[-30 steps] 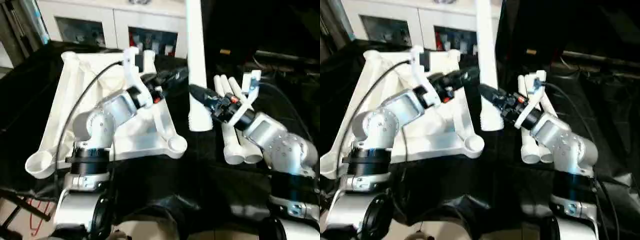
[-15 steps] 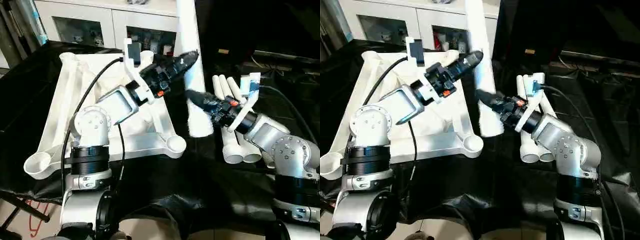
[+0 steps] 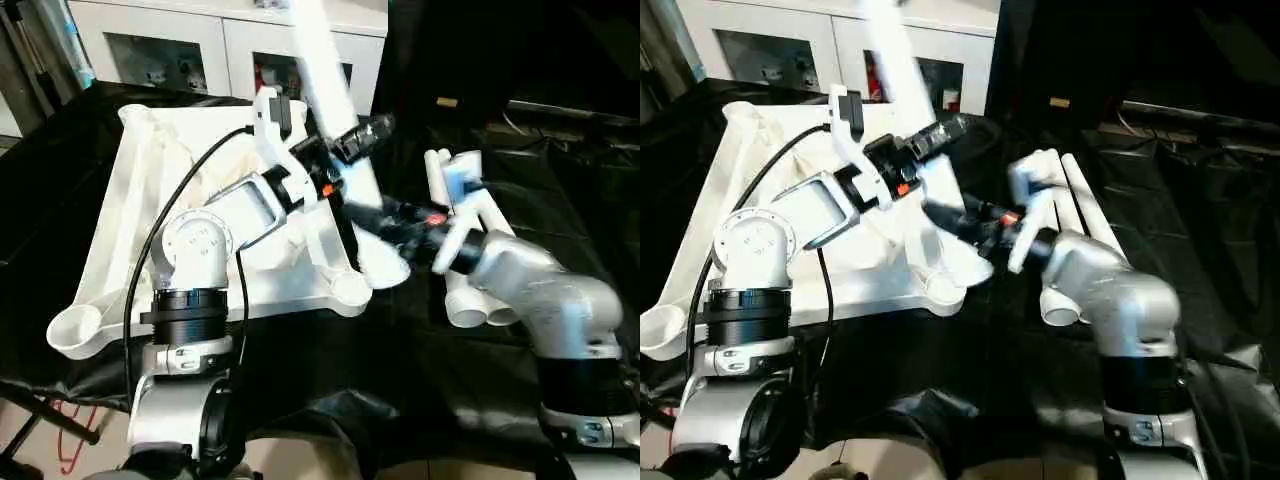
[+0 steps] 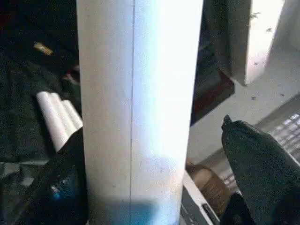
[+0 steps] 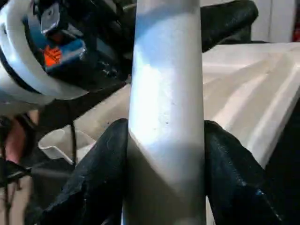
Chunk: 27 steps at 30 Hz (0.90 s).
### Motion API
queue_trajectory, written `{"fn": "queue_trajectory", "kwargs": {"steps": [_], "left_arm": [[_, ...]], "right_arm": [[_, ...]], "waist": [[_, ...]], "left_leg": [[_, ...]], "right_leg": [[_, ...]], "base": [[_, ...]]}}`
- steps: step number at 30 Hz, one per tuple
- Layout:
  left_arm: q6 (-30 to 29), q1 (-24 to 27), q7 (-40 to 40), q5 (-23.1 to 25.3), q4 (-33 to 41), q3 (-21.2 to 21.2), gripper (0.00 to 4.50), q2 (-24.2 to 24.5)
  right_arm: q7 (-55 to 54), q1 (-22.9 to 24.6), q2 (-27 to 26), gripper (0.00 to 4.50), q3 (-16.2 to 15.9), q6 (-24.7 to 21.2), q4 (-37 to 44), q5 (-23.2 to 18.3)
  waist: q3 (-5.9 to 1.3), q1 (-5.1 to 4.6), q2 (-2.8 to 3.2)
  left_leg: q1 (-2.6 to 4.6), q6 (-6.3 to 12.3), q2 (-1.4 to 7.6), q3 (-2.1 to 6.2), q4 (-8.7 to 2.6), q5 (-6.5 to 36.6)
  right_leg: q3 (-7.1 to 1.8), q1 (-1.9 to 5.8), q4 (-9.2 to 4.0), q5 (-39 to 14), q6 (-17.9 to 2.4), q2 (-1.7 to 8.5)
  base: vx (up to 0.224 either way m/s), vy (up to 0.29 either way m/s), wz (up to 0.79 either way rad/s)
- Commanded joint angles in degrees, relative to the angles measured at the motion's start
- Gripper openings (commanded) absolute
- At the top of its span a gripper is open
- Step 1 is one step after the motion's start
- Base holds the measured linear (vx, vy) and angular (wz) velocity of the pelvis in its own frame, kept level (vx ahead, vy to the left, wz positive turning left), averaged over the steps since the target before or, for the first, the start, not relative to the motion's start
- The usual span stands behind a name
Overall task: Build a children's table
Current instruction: Pick table leg
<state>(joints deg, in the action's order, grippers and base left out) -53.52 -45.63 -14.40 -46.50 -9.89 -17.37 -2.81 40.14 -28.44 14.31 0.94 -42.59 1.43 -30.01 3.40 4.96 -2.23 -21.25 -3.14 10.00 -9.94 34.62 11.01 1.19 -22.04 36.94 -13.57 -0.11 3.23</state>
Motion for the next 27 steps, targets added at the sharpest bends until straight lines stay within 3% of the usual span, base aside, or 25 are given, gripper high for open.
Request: {"fn": "queue_trajectory", "kwargs": {"steps": [1, 3, 13, 14, 18, 25, 27], "left_arm": [[0.0, -1.3, 1.0, -0.2, 0.6, 0.2, 3.81, -0.3], [1.1, -1.6, 3.8, 1.9, -0.2, 0.3, 3.60, -0.7], [2.7, -1.4, 8.2, 3.2, -1.3, 0.0, 2.84, -2.1], [2.7, -1.4, 8.4, 3.2, -1.4, 0.1, 2.54, -2.1], [2.8, -1.2, 8.6, 3.3, -1.4, 0.5, 2.18, -2.1], [3.3, -0.9, 8.0, 3.9, -1.5, 1.3, 1.93, -2.0], [3.6, -0.6, 6.8, 4.6, -1.3, 2.3, 1.92, -1.4]], "right_arm": [[-1.4, -0.4, 0.0, 1.87, -0.2, 0.9, -0.3, 1.2], [-3.2, -1.3, -0.8, 1.87, -1.0, 2.6, -1.1, 3.1], [-5.4, -2.9, -3.1, 1.87, -2.7, 6.4, -4.1, 5.8], [-5.4, -3.0, -3.3, 1.87, -3.0, 6.7, -4.4, 6.0], [-5.1, -3.1, -3.3, 1.87, -3.6, 7.2, -4.9, 6.4], [-4.9, -3.4, -3.3, 1.87, -4.1, 6.7, -5.1, 6.8], [-4.5, -3.5, -3.5, 2.43, -3.7, 5.5, -5.1, 5.7]], "waist": [[-3.85, -0.03, 0.08], [-3.83, -0.08, 0.16], [-3.87, -0.09, 0.13], [-3.84, -0.10, 0.14], [-3.84, -0.06, 0.17], [-3.88, -0.07, 0.41], [-3.88, -0.11, 0.45]], "left_leg": [[0.45, 0.96, 2.28, 0.80, -3.41, 1.6], [0.56, 1.03, 2.43, 0.85, -3.46, 2.0], [0.52, 1.19, 2.40, 0.84, -3.44, 1.7], [0.56, 1.24, 2.41, 0.83, -3.46, 1.6], [0.56, 1.23, 2.44, 0.87, -3.47, 1.8], [0.63, 1.15, 2.48, 0.90, -3.48, 2.0], [0.63, 1.22, 2.40, 0.90, -3.46, 1.9]], "right_leg": [[-2.32, 3.51, -4.15, 7.3, -13.5, 3.92], [-2.29, 3.37, -4.21, 6.5, -13.6, 3.93], [-2.29, 3.44, -4.09, 7.8, -13.7, 3.93], [-2.30, 3.42, -4.08, 8.0, -13.7, 3.88], [-2.30, 3.44, -4.06, 8.2, -13.7, 3.96], [-2.29, 3.38, -4.05, 8.4, -13.7, 3.93], [-2.30, 3.42, -4.03, 8.7, -13.8, 3.90]], "base": [[0.000, 0.000, 0.00], [0.000, 0.000, 0.00], [0.000, 0.000, 0.00], [0.000, 0.000, 0.00], [0.000, 0.000, 0.00], [0.000, 0.000, 0.00], [0.000, 0.000, 0.00]]}}
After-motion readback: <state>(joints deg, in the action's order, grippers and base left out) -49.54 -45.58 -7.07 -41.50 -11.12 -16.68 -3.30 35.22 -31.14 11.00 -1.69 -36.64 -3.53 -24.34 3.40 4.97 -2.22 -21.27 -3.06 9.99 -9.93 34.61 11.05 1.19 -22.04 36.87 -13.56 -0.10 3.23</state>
